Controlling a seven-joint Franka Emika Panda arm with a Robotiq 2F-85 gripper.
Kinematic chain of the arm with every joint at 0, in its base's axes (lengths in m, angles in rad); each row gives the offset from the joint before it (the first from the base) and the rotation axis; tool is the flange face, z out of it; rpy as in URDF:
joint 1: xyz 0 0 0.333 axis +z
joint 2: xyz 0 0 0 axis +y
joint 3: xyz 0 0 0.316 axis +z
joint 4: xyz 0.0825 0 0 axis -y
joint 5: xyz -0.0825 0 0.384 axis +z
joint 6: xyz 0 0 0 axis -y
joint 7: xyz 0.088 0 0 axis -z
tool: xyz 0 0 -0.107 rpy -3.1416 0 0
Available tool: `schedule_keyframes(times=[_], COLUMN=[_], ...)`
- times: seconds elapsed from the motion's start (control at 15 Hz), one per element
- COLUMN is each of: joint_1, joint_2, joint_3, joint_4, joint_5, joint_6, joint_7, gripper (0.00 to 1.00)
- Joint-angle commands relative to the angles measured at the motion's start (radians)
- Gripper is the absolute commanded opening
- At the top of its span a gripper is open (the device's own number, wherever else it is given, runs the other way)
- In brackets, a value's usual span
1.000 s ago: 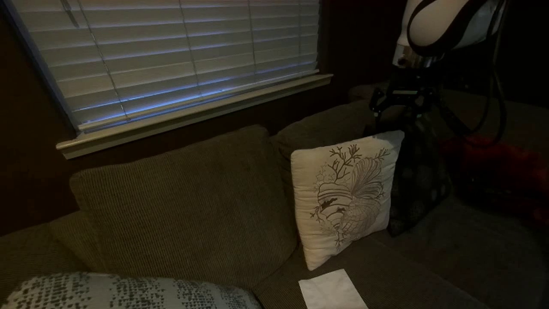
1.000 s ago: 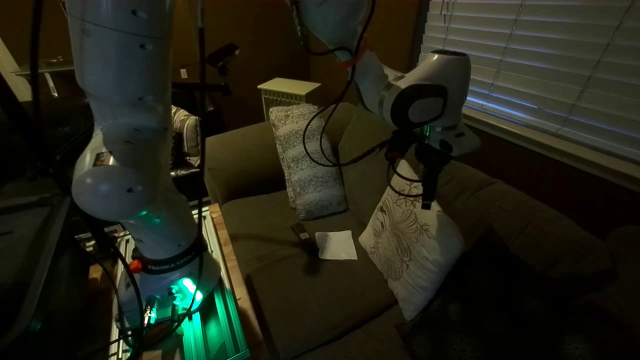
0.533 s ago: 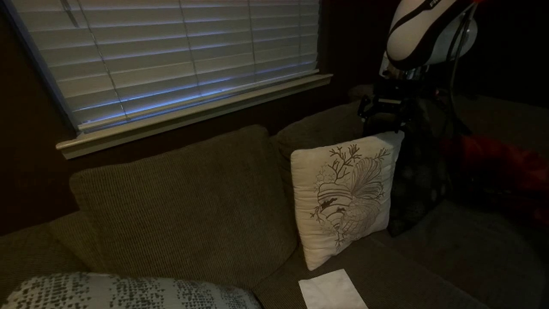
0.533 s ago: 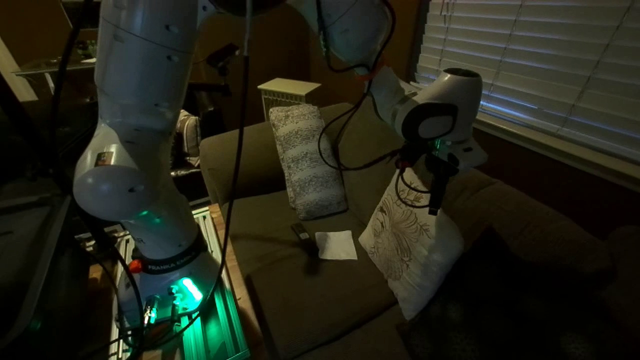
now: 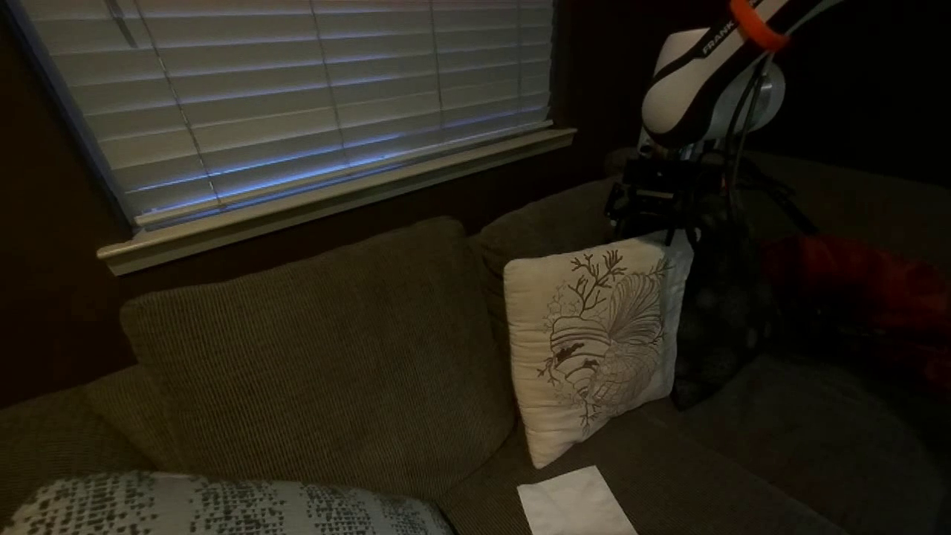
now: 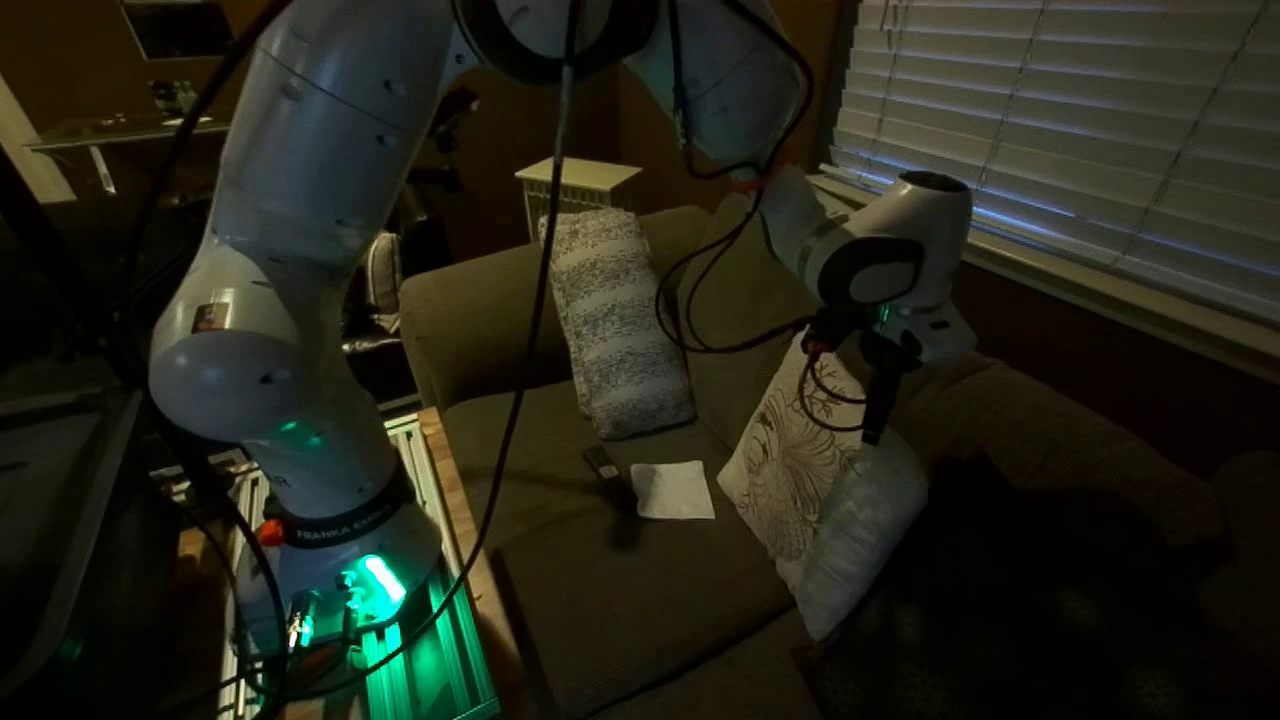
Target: Move the pillow from the left to the right and the one on the right to the left
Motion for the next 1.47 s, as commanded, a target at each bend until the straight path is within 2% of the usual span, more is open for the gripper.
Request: schedule_keyframes(times=[0.0,0.07,0.13,0.27,0.67,0.87,1.0,1.4], joint_1=[0.014,0.016,0.015,0.014,-0.005,-0.038,-0.041,-0.024], joint_2=[0.075,0.086,0.091,0.090,0.031,0.005,-0.029,-0.168], joint_3=[-0.014,-0.015,-0.015,-0.015,0.005,0.047,0.049,0.005], joint_4=[0.082,0.091,0.097,0.096,0.063,0.061,0.044,-0.059], joint_5=[0.034,0.033,0.033,0.036,0.049,0.113,0.140,0.096], joint_6=[-0.043,-0.047,-0.054,-0.054,-0.088,-0.164,-0.221,-0.344], joint_7=[0.003,0.004,0.001,-0.001,-0.062,-0.135,-0.171,-0.252], gripper=[1.00,0.98,0.74,0.70,0.26,0.05,0.00,0.02])
